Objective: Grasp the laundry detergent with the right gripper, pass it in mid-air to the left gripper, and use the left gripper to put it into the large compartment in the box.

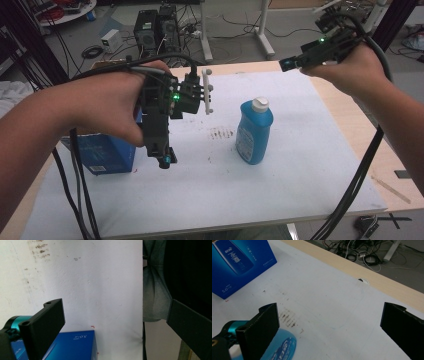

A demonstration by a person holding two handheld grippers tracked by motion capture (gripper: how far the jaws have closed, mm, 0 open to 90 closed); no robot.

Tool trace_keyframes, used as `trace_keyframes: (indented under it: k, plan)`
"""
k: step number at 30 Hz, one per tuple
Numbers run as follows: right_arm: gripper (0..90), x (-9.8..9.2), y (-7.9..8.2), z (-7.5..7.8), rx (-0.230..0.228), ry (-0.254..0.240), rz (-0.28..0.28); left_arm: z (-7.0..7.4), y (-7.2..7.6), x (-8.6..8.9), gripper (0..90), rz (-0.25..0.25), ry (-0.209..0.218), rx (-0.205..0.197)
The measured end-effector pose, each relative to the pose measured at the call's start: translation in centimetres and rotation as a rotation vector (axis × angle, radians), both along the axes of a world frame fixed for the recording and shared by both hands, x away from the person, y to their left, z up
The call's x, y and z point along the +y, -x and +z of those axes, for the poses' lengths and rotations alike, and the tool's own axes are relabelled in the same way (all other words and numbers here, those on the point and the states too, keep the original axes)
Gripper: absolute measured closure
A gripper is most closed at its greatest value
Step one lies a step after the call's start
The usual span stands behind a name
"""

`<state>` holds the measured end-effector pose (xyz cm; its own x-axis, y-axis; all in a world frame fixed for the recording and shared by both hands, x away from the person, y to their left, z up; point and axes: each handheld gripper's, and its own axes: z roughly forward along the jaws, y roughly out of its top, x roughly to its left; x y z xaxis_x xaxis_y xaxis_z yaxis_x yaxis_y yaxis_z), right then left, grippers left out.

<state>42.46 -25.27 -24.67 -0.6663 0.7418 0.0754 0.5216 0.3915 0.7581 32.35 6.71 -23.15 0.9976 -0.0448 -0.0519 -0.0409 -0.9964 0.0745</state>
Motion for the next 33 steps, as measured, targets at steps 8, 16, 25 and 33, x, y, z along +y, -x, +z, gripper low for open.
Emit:
trace_keyframes:
  k: [8, 16, 25, 33]
  plan:
    - [1.1, -2.4, 4.2, -1.9, -0.012, -0.008, -0.025, -0.2, 0.2, 0.0, 1.7, -0.009, 0.002, -0.002]
    - [1.1, -2.6, 8.1, -4.6, 0.005, 0.000, 0.008, -0.3, 0.3, 0.0, 1.6, -0.014, 0.000, -0.001]
    - [1.1, -1.4, 10.7, -6.9, -0.034, -0.073, -0.038, -0.5, 0.5, -0.1, 1.7, -0.021, 0.005, 0.001]
    - [1.1, -0.1, 13.4, -10.7, -0.063, -0.153, -0.132, -0.8, 0.5, -0.2, 1.7, -0.022, 0.006, 0.004]
